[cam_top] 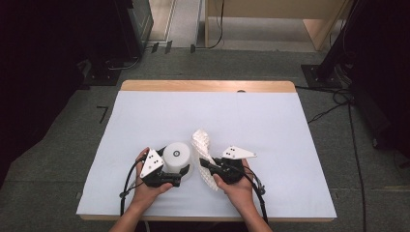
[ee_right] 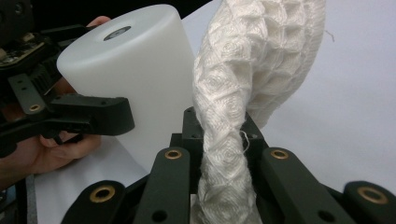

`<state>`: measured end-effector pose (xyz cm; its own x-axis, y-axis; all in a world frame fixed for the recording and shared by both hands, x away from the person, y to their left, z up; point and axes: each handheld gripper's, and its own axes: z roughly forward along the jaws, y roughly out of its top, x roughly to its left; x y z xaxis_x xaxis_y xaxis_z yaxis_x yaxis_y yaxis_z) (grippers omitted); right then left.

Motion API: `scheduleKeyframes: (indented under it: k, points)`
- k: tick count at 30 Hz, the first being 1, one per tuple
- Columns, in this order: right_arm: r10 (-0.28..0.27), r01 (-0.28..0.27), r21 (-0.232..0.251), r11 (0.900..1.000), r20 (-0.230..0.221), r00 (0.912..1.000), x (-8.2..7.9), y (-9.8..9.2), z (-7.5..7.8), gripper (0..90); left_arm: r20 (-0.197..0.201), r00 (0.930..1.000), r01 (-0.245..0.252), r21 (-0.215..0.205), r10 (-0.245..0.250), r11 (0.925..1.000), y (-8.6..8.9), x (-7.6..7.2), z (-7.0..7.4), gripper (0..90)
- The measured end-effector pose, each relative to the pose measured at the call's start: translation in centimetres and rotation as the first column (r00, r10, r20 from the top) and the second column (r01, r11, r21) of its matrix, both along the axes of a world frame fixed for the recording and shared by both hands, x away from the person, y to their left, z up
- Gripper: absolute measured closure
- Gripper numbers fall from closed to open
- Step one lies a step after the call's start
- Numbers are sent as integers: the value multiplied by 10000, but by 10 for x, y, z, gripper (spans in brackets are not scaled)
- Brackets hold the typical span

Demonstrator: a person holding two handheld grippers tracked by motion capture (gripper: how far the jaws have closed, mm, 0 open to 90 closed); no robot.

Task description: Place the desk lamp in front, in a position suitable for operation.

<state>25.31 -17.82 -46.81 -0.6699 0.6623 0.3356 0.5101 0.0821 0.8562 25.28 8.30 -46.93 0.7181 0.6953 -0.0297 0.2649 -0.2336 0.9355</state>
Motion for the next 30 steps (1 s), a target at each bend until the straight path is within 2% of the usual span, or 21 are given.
scheduleKeyframes:
  k: [2,8,11,15,18,21,26,30]
  points:
    - [17,-17,-20,10000,1,10000,1,0,-1,791,0,9997,-260,-67,260,9996,-1,-3,1,44]
    - [61,-61,-48,10000,-28,10000,0,2,-2,791,160,9973,-716,318,711,9969,-10,-7,-1,44]
    - [116,-116,-89,9999,-27,9999,-1,4,-2,791,251,9973,-696,391,687,9968,-10,-8,0,85]
    - [180,-181,-121,9998,-88,9998,-1,6,-3,791,184,9995,-271,404,264,9988,-6,-4,2,88]
    - [222,-223,-135,9997,-111,9997,-2,7,-4,792,106,9991,402,-60,-402,9992,2,0,4,89]
    - [353,-354,-174,9992,-91,9993,-2,11,-6,793,150,9951,988,-496,-981,9939,9,3,10,89]
    - [575,-577,-121,9983,-169,9982,-5,17,-5,793,174,9910,1338,-560,-1330,9894,10,4,12,90]
    - [508,-508,22,9987,41,9987,-6,13,2,793,117,9870,1606,-463,-1603,9859,7,3,11,89]
